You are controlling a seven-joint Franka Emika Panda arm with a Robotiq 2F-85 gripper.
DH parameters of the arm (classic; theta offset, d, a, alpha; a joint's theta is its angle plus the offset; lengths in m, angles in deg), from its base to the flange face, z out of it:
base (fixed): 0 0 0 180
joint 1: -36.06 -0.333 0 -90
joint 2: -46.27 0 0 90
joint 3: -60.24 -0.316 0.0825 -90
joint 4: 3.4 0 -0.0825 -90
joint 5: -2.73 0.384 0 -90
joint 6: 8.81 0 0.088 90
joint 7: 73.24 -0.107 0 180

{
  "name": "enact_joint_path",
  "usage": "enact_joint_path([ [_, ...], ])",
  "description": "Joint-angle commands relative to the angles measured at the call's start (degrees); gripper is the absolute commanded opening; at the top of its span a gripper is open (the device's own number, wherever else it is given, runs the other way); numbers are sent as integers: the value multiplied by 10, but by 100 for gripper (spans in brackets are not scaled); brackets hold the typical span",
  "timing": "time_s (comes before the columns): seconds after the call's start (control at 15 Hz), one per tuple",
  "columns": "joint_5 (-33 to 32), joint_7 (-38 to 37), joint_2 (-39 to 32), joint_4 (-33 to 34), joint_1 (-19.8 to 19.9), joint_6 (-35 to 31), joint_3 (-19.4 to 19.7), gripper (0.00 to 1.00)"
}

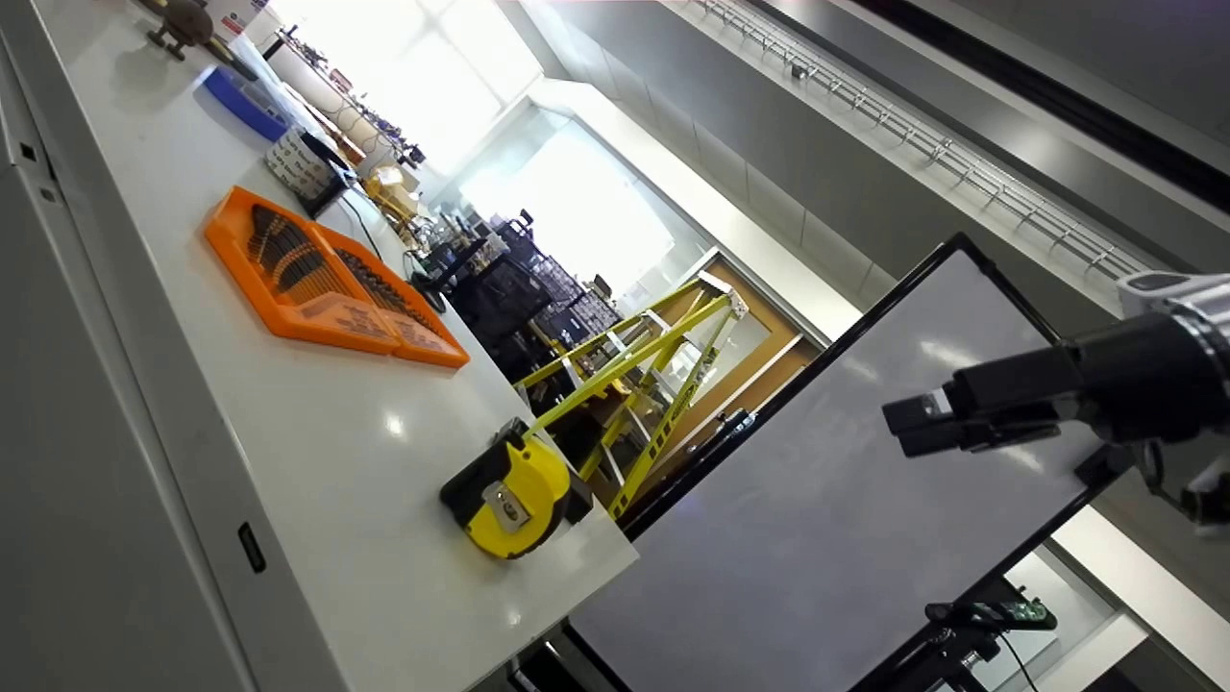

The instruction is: Push the measuring tape back in the case holder

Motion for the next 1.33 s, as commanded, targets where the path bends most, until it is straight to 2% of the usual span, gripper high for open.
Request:
enact_joint_path([
  [0.0, 26, 49, -117, 82, -37, -43, 14, 100],
  [0.07, 33, 57, -138, 96, -45, -50, 14, 100],
  [0.13, 14, 28, -81, 51, -30, -38, 7, 100],
  [0.27, 14, 30, -104, 62, -34, -40, 8, 100],
  [0.73, 24, 32, -96, 62, -39, -50, 13, 100],
  [1.0, 19, 41, -114, 99, -46, -48, 5, 100],
  [1.27, 14, 46, -149, 160, -49, -9, 0, 100],
])
